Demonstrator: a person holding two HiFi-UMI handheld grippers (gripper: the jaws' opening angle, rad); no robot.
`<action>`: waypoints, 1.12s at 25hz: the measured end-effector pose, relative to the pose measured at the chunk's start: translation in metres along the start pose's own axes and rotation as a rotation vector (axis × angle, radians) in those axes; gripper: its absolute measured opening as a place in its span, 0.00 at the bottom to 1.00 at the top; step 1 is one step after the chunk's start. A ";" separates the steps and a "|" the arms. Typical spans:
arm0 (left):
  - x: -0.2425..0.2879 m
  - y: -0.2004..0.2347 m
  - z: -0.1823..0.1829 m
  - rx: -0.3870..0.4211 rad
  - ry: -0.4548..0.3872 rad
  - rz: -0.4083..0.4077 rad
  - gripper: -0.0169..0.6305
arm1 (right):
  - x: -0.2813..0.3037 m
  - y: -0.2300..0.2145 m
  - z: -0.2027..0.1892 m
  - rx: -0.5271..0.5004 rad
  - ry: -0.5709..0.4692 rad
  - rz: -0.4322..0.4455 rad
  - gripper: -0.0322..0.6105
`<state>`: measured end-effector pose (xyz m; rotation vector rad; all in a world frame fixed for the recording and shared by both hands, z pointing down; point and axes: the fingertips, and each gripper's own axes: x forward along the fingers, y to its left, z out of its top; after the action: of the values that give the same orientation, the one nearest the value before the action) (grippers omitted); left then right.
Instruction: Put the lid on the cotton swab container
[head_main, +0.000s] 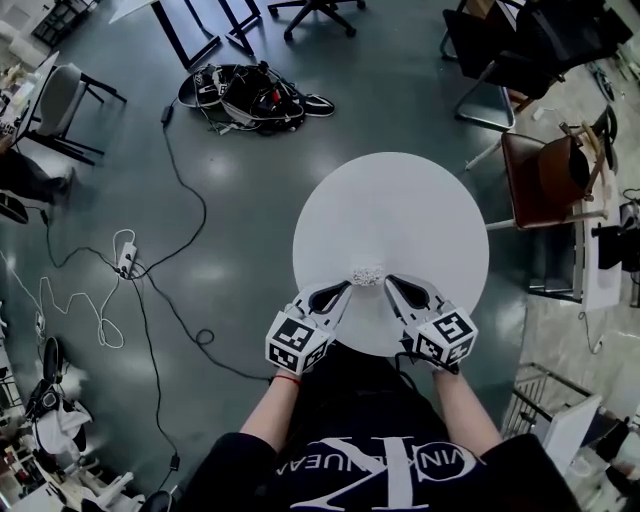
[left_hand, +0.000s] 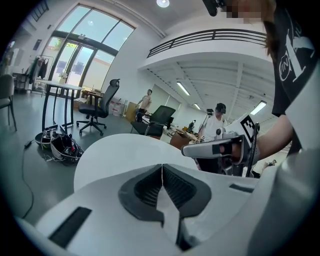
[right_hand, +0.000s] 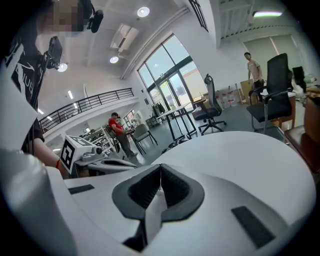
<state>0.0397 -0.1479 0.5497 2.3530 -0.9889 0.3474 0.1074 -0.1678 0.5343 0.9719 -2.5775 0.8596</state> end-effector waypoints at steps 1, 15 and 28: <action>0.001 0.003 0.000 -0.006 0.003 0.002 0.04 | 0.002 -0.004 0.003 0.002 0.000 -0.004 0.05; 0.006 0.012 -0.025 0.025 0.096 -0.043 0.04 | 0.042 -0.034 0.024 0.054 0.020 0.034 0.19; 0.014 0.011 -0.025 0.024 0.103 -0.062 0.04 | 0.080 -0.034 0.017 0.118 0.180 0.238 0.30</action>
<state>0.0408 -0.1476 0.5802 2.3562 -0.8662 0.4542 0.0697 -0.2401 0.5698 0.5909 -2.5423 1.1167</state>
